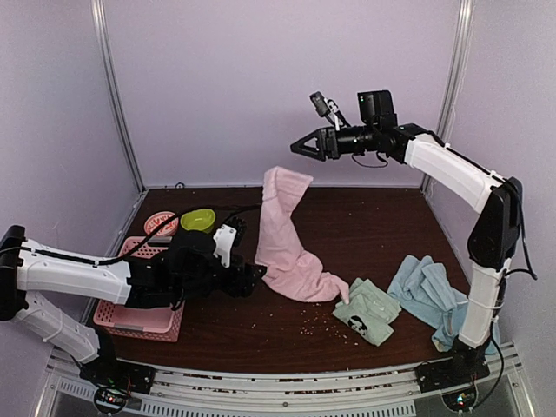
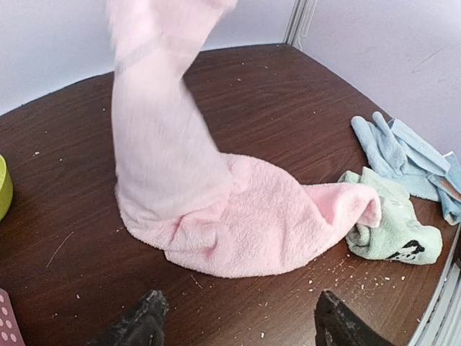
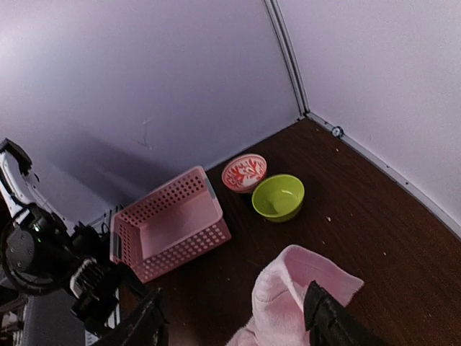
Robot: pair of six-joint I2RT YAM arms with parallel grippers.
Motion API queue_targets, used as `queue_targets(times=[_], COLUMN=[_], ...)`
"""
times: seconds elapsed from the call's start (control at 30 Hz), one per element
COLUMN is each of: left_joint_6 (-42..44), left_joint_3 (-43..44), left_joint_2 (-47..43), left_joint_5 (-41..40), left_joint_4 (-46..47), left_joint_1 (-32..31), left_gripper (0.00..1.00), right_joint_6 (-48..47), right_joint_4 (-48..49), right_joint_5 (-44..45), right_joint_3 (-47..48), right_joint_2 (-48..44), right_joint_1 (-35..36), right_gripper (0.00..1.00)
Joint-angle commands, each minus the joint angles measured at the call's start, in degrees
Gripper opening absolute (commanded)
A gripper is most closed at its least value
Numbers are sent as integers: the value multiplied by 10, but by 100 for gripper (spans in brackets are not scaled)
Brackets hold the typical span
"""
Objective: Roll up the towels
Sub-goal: Place the towel at the center of the board, then move the towel to the corner of the board.
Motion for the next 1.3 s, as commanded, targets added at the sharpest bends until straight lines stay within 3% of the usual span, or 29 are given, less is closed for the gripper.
queue_targets(times=[0.0,0.1,0.2,0.3,0.47,0.7,0.9,1.27], left_joint_6=[14,-21,-67,-73,-50,-9,-13,-4], left_joint_3=[30,57,90,129,206,283,294,263], left_joint_2=[32,75,120,159,236,338,379,385], left_joint_5=[-18,4,45,68,100,198,245,233], left_joint_4=[5,-11,-28,-34,-37,-16,-19,-21], left_joint_1=[5,24,49,58,63,63,63,66], left_gripper=[74,78,79,78,76,64,59,59], right_joint_6=[-171,-291,-378,-423,-460,-474,-512,-561], right_joint_4=[-172,-269,-329,-342,-315,-255,-248,-364], right_joint_5=[87,167,229,288,355,358,449,539], right_joint_3=[-92,-199,-323,-443,-566,-634,-678,-757], right_joint_2=[-132,-206,-268,-324,-344,-288,-255,-379], right_joint_1=[-59,-60,-55,-26,35,55,55,54], right_gripper=[73,77,74,73,72,69,59,49])
